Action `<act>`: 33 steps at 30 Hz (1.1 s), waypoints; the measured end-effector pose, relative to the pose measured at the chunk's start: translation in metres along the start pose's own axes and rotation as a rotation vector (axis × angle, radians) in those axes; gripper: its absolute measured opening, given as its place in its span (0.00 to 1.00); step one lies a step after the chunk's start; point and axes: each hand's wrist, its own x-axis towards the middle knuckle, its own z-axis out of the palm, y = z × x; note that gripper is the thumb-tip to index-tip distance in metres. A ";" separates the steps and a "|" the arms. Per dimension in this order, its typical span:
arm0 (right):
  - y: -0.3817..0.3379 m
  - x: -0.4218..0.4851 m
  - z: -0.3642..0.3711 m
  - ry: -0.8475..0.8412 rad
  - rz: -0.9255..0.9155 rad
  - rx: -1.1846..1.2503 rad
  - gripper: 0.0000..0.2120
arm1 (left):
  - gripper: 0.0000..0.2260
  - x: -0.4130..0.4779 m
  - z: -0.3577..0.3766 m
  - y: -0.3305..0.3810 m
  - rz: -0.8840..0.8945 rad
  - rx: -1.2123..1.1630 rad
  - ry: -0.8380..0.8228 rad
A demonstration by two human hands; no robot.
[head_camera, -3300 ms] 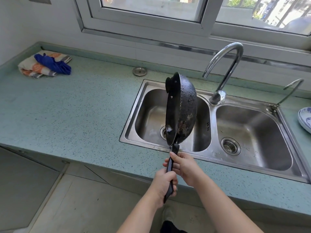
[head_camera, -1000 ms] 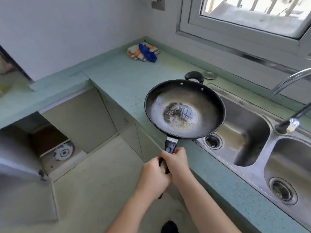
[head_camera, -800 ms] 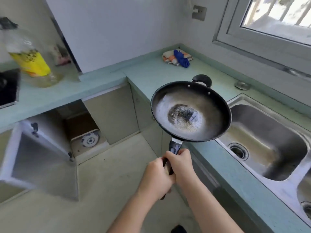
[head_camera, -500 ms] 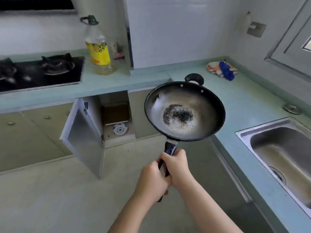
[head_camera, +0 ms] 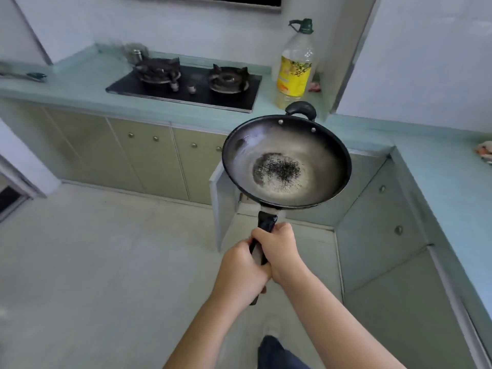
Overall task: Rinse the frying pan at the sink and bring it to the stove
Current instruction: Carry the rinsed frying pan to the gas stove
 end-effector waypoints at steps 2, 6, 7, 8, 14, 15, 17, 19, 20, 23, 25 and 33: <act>-0.006 0.013 0.021 -0.042 0.004 -0.013 0.12 | 0.03 0.013 -0.015 -0.003 -0.029 -0.022 0.039; -0.023 0.047 0.070 -0.139 -0.010 -0.005 0.12 | 0.02 0.049 -0.051 -0.006 -0.058 -0.040 0.118; -0.028 0.057 0.082 -0.160 -0.019 -0.011 0.13 | 0.02 0.060 -0.061 -0.004 -0.064 -0.036 0.146; -0.035 0.068 0.094 -0.181 -0.031 -0.019 0.13 | 0.03 0.071 -0.070 -0.002 -0.068 -0.031 0.173; -0.092 0.132 0.166 -0.267 -0.114 -0.073 0.13 | 0.03 0.150 -0.132 0.017 -0.097 -0.048 0.266; -0.099 0.141 0.179 -0.281 -0.107 -0.080 0.15 | 0.04 0.162 -0.142 0.018 -0.107 -0.059 0.279; -0.111 0.157 0.203 -0.317 -0.085 -0.077 0.15 | 0.03 0.182 -0.161 0.018 -0.132 -0.094 0.307; -0.121 0.171 0.227 -0.356 -0.072 -0.084 0.16 | 0.04 0.199 -0.179 0.017 -0.144 -0.120 0.338; -0.125 0.176 0.238 -0.372 -0.072 -0.087 0.16 | 0.05 0.206 -0.188 0.016 -0.150 -0.130 0.352; -0.134 0.192 0.273 -0.419 -0.069 -0.084 0.15 | 0.05 0.230 -0.216 0.009 -0.172 -0.172 0.375; -0.139 0.202 0.299 -0.439 -0.071 -0.094 0.15 | 0.04 0.246 -0.236 0.000 -0.186 -0.190 0.391; -0.159 0.240 0.438 -0.443 -0.079 -0.129 0.15 | 0.07 0.314 -0.359 -0.042 -0.184 -0.254 0.380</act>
